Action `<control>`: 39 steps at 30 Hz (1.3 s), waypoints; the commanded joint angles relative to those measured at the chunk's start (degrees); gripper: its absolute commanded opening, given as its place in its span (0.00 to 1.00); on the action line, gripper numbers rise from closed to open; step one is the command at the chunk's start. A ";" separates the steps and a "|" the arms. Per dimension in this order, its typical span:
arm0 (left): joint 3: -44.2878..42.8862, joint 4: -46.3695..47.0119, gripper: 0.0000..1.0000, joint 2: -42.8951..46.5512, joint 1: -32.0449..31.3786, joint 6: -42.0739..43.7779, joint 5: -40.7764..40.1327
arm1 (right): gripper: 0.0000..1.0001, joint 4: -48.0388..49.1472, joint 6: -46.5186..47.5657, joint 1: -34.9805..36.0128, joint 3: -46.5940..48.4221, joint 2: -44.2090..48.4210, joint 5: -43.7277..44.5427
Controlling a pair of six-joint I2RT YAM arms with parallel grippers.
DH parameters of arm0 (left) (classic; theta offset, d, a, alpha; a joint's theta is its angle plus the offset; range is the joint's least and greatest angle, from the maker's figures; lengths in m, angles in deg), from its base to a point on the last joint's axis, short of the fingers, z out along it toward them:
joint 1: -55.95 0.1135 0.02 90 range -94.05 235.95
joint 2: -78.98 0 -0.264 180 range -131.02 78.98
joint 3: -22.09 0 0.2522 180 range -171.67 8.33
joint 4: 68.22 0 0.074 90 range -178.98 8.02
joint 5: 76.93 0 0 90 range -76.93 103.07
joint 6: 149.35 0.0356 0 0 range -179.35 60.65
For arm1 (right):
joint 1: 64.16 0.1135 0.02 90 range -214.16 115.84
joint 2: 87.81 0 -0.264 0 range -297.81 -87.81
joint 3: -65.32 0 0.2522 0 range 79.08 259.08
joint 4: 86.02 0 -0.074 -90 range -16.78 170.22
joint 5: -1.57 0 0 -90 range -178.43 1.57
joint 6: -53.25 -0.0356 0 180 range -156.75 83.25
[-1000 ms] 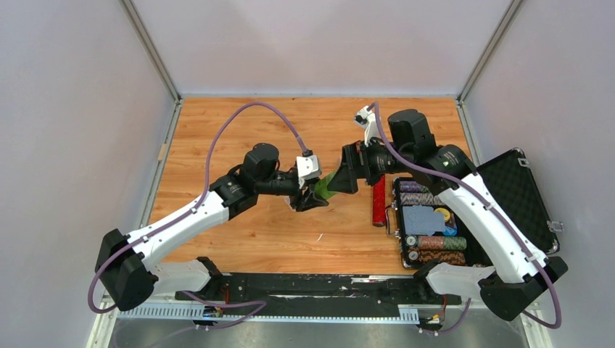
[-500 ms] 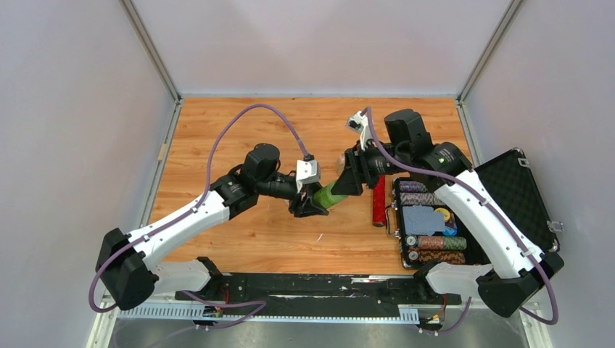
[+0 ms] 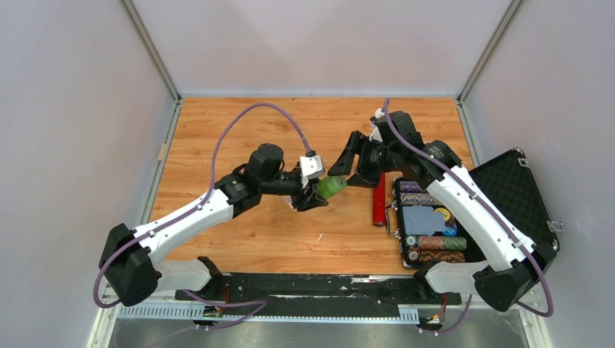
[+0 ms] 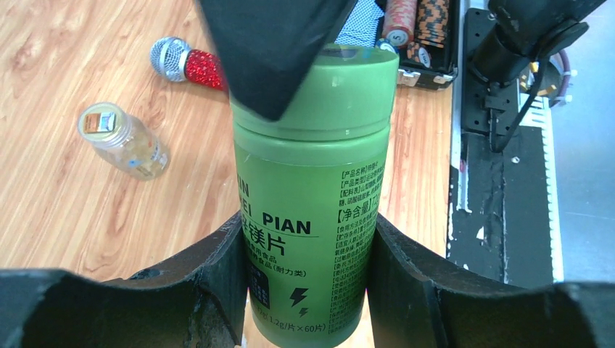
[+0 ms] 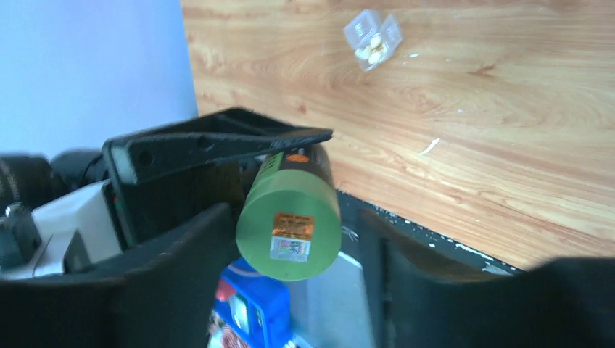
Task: Sort the pills into containers
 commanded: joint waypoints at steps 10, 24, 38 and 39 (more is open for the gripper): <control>-1.39 2.83 0.01 1.24 -0.12 0.78 0.55 | 0.95 6.75 20.47 -4.85 0.04 7.73 -7.85; -3.11 0.45 0.02 2.13 -0.12 2.15 8.11 | 0.91 -3.96 38.54 -4.73 2.80 1.79 -19.27; -3.55 0.22 0.01 1.88 -0.13 2.87 8.53 | 0.66 0.65 34.35 -1.60 -0.58 1.43 -20.79; -3.63 0.29 0.01 1.85 -0.12 2.97 8.70 | 0.63 1.01 33.87 -1.46 -0.65 1.43 -20.27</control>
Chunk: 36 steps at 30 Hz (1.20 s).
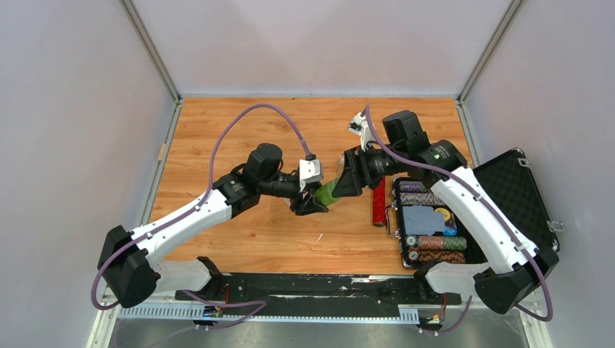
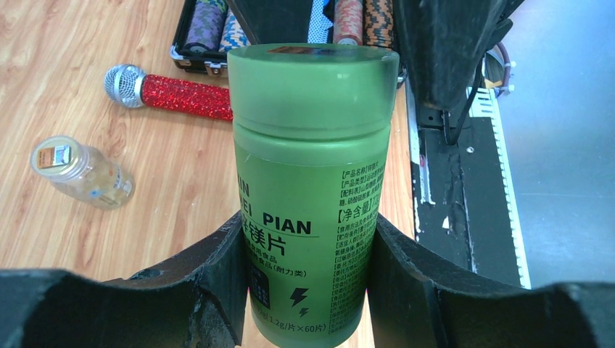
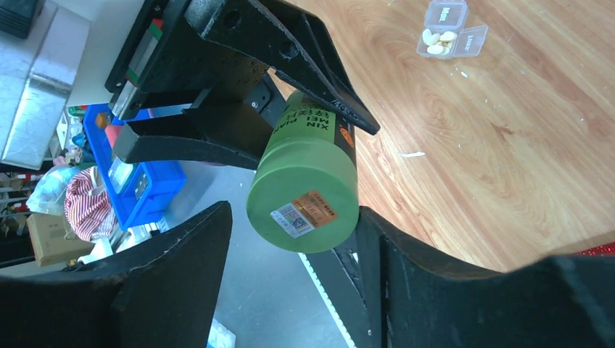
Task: Sort the pills into containers
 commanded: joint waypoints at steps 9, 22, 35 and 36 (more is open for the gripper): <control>-3.02 3.72 0.00 0.69 -0.05 0.47 -1.08 | 0.11 3.54 -12.39 1.42 -0.37 -1.33 2.29; 0.02 6.29 0.00 0.41 -0.05 2.65 -9.79 | 0.27 3.86 -47.58 1.67 2.48 -2.95 25.41; 0.04 3.59 0.00 2.06 -0.06 4.47 -5.57 | 0.97 3.87 -0.39 1.19 0.71 0.84 7.67; -0.11 3.20 0.00 2.15 -0.05 5.17 -4.36 | 0.97 4.00 1.86 1.19 0.08 1.40 5.40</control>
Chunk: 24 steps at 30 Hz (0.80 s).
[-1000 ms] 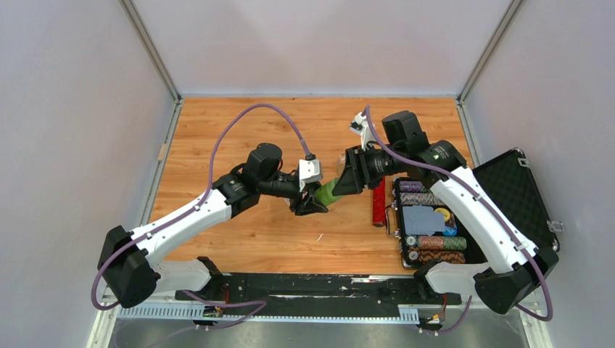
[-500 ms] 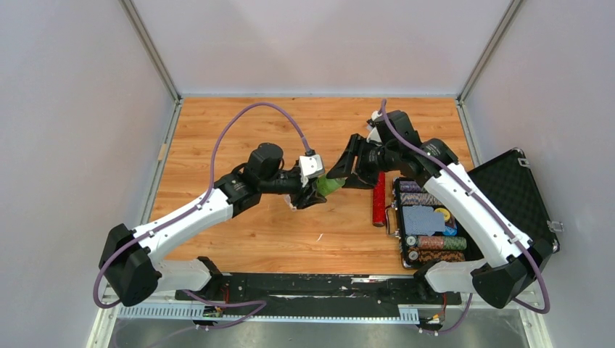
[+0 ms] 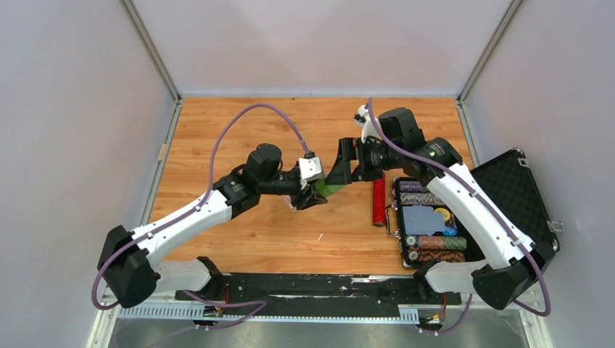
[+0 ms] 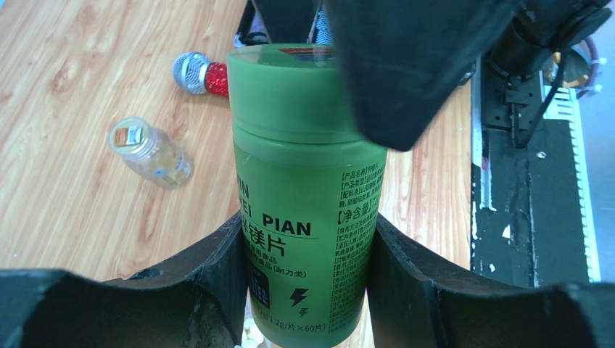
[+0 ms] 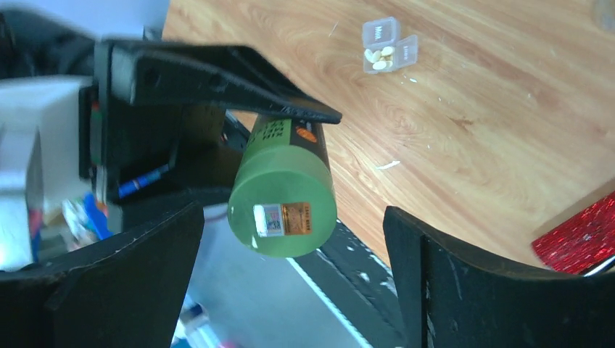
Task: Sort the pills into containers
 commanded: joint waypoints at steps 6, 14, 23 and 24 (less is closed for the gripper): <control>-1.84 -1.74 0.00 2.30 -0.27 5.07 9.34 | 0.96 1.35 27.08 -0.12 -2.00 4.56 -17.01; -2.92 -3.37 0.00 1.84 0.12 4.99 12.24 | 0.90 1.11 27.24 0.39 -1.39 2.11 -19.73; -3.53 -2.31 0.00 1.29 0.27 3.63 13.47 | 0.64 1.05 26.26 0.97 -1.69 2.26 -18.90; -3.47 -1.84 0.00 1.31 0.50 3.35 13.70 | 0.64 0.96 26.22 1.08 -1.69 2.23 -18.87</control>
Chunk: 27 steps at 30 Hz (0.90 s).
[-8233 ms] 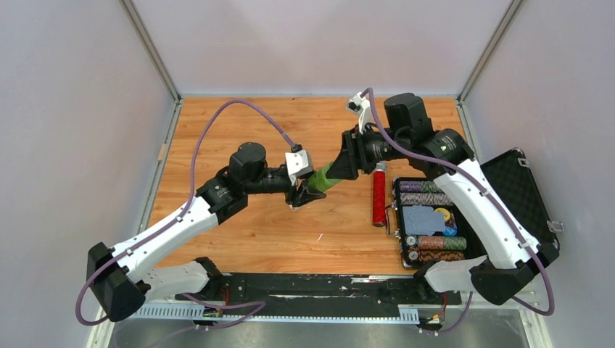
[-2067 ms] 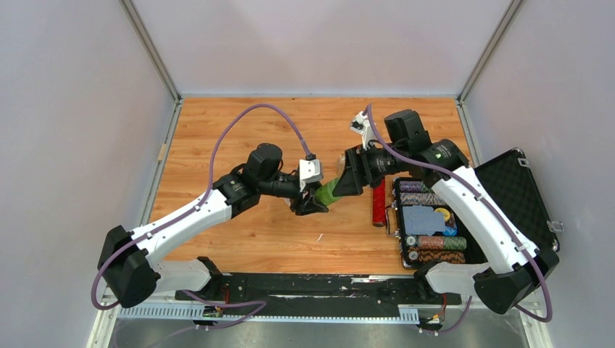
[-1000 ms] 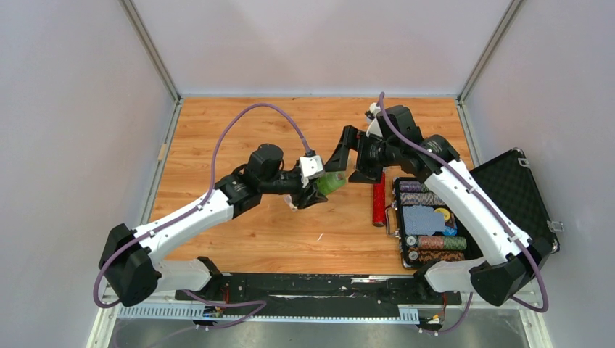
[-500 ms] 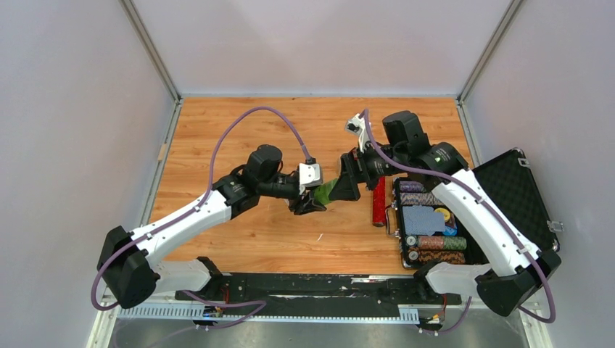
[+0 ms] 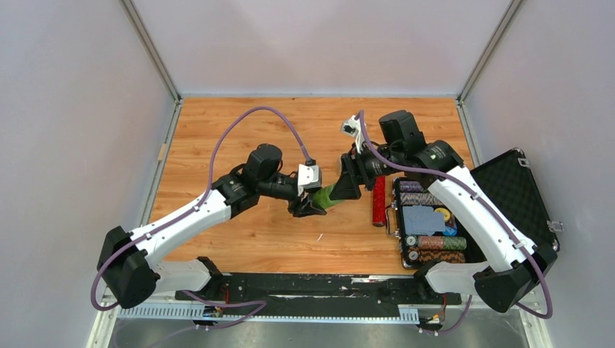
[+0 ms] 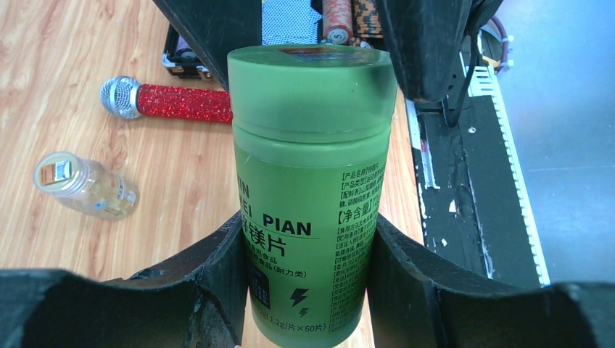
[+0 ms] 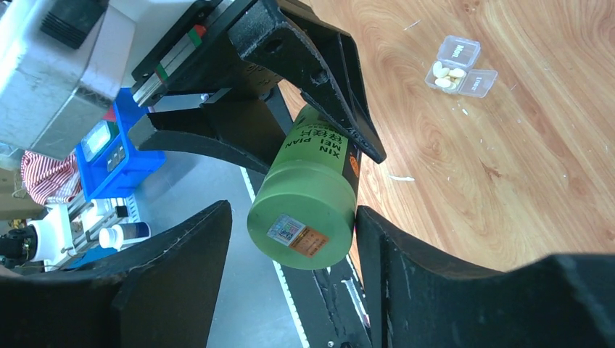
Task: Sort the pills into containers
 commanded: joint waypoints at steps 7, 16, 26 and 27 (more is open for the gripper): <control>-2.98 4.01 0.00 0.89 1.79 -2.10 3.69 | 0.52 0.90 -1.43 1.87 0.54 -0.45 5.36; -1.75 5.58 0.00 1.66 2.15 -2.93 -3.87 | 0.00 3.91 -27.92 1.88 4.33 -4.83 14.65; -0.45 5.60 0.00 2.24 2.19 -2.39 -8.78 | 0.68 7.21 -59.32 1.87 2.54 -2.98 25.08; -0.44 5.56 0.00 2.29 2.16 -2.46 -8.77 | 0.87 7.51 -57.22 1.88 2.91 -2.57 26.03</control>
